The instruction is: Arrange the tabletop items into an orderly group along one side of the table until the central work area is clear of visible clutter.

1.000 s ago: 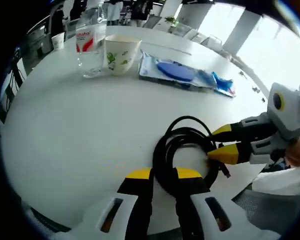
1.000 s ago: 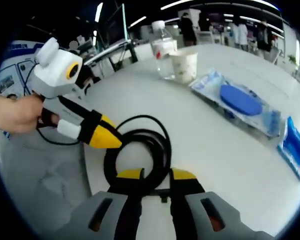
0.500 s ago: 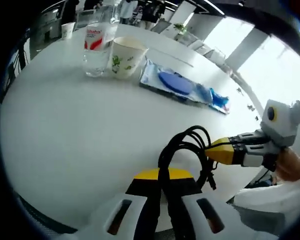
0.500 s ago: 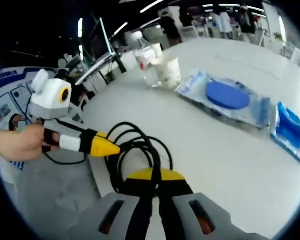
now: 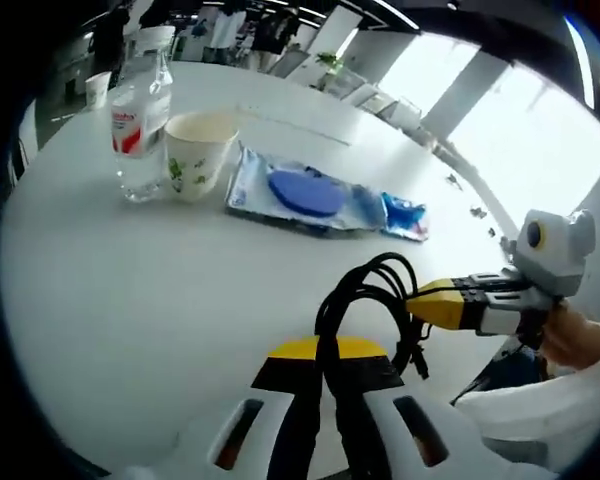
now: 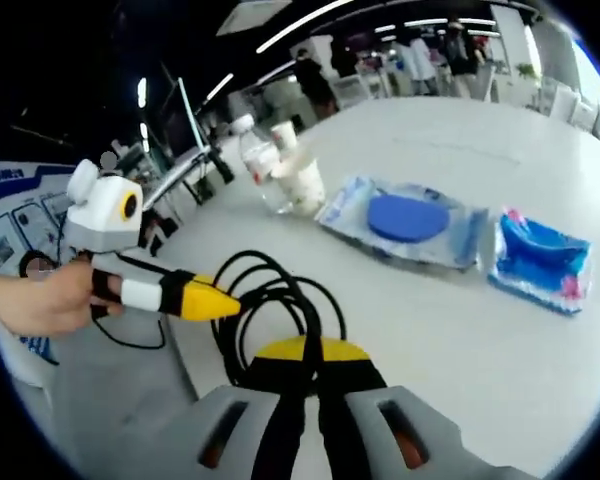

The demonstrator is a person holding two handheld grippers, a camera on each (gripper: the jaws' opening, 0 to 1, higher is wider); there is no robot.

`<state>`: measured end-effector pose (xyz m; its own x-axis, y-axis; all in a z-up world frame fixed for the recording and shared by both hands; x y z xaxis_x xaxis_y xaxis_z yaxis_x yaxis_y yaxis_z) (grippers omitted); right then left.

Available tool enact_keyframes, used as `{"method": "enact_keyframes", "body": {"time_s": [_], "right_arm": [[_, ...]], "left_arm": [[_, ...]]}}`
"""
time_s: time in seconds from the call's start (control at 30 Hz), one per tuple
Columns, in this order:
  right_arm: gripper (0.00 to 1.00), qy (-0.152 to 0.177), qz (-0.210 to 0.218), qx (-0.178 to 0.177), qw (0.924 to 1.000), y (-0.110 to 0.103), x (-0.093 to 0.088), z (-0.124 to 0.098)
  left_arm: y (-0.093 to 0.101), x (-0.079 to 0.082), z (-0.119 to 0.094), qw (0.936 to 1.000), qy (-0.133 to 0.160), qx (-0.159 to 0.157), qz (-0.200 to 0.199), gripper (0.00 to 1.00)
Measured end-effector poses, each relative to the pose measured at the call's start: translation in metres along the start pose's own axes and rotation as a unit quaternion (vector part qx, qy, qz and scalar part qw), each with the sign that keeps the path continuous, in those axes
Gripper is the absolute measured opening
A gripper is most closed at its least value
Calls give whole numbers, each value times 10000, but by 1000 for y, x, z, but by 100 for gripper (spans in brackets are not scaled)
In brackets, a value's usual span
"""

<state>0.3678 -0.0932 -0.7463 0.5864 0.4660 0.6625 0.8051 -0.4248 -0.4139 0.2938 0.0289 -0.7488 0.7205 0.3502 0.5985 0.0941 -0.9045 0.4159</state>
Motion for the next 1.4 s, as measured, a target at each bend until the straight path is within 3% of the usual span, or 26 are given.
{"method": "enact_keyframes", "body": {"time_s": [0.57, 1.4], "right_arm": [[0, 403, 421, -425, 9974, 37, -3, -40], [0, 886, 1009, -1099, 9848, 99, -17, -103]], "left_arm": [[48, 22, 30, 9974, -152, -400, 574, 0], [120, 43, 86, 9869, -410, -1024, 1175, 0]]}}
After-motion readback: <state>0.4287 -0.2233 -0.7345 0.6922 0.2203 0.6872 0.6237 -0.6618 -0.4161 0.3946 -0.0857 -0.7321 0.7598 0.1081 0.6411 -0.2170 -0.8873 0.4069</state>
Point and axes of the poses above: the point that each gripper's makers call its tool centre point, and the gripper's own axes: z roughly forward along the fingers, y roughly to its right, x roughly out of its top, the point moved 5 cm from there along -z, roughly backward along the fingers, and after that the axes turned 4 degrees about z, right-handed, at the moved point
